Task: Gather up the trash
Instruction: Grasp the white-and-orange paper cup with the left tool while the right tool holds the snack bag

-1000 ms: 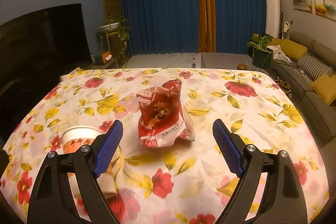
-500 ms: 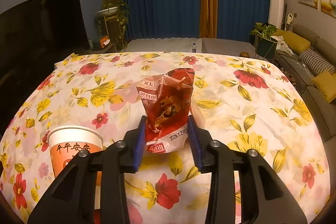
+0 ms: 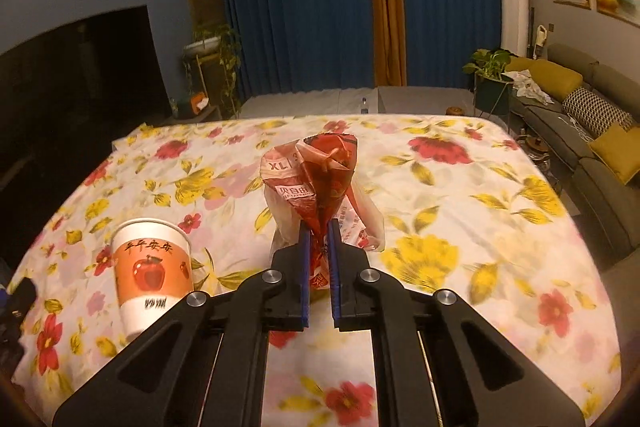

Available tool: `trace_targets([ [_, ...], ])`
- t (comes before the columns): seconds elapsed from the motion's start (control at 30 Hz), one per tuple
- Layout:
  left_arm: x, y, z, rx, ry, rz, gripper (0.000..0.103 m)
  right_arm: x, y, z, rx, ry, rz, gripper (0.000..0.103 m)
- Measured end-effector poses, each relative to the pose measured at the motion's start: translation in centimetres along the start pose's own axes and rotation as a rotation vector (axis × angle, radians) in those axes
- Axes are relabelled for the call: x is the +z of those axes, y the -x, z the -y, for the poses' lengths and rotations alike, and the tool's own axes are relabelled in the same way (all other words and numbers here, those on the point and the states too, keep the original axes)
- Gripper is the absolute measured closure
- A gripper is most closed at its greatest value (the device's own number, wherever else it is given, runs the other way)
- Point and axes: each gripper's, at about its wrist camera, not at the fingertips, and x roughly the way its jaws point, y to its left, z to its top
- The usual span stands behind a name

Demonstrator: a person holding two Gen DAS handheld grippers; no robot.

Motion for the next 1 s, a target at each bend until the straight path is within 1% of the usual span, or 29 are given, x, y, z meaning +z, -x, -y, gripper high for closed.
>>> trace_targets([
  [0.13,-0.2,0.3,1.2,-0.049,-0.012,-0.014,0.018,-0.2,3.0,1.7,0.010,-0.022,0.040,0.094],
  [0.17,-0.2,0.5,1.8,-0.082,-0.013,-0.022,0.018,-0.4,4.0,2.2,0.013,-0.027,0.052,0.094],
  [0.27,-0.2,1.3,4.2,-0.152,-0.048,-0.016,0.013,-0.8,6.2,3.4,0.021,-0.035,0.077,0.094],
  [0.3,-0.2,1.5,5.1,-0.165,-0.064,-0.010,0.011,-0.9,6.7,3.7,0.023,-0.034,0.080,0.094],
  [0.37,-0.2,1.3,6.9,-0.177,-0.079,-0.007,0.010,-1.3,8.1,4.5,0.028,-0.033,0.090,0.094],
  [0.47,-0.3,0.0,8.8,-0.180,-0.073,-0.053,0.009,-1.8,9.9,5.6,0.035,-0.037,0.105,0.094],
  [0.53,-0.6,-1.3,10.2,-0.163,-0.072,-0.092,0.009,-2.3,10.6,6.0,0.042,-0.042,0.105,0.094],
  [0.63,-1.0,-2.9,11.3,-0.153,-0.078,-0.131,0.009,-2.9,11.4,6.7,0.054,-0.056,0.106,0.094],
  [0.7,-1.3,-3.4,11.5,-0.143,-0.082,-0.136,0.010,-3.1,11.7,7.2,0.058,-0.068,0.106,0.094],
  [0.77,-1.6,-3.6,11.6,-0.135,-0.087,-0.134,0.014,-3.1,11.8,7.5,0.064,-0.082,0.103,0.094],
  [0.83,-1.8,-4.0,11.5,-0.148,-0.085,-0.155,0.030,-3.1,11.9,7.7,0.071,-0.093,0.103,0.094],
  [0.87,-1.8,-4.2,11.4,-0.155,-0.078,-0.162,0.035,-3.1,11.9,7.7,0.072,-0.092,0.104,0.094],
  [0.9,-1.7,-4.3,11.3,-0.161,-0.074,-0.166,0.045,-3.1,12.0,7.6,0.071,-0.090,0.106,0.094],
  [1.0,-1.7,-4.3,11.1,-0.192,-0.065,-0.166,0.045,-3.1,12.2,7.4,0.073,-0.082,0.107,0.094],
])
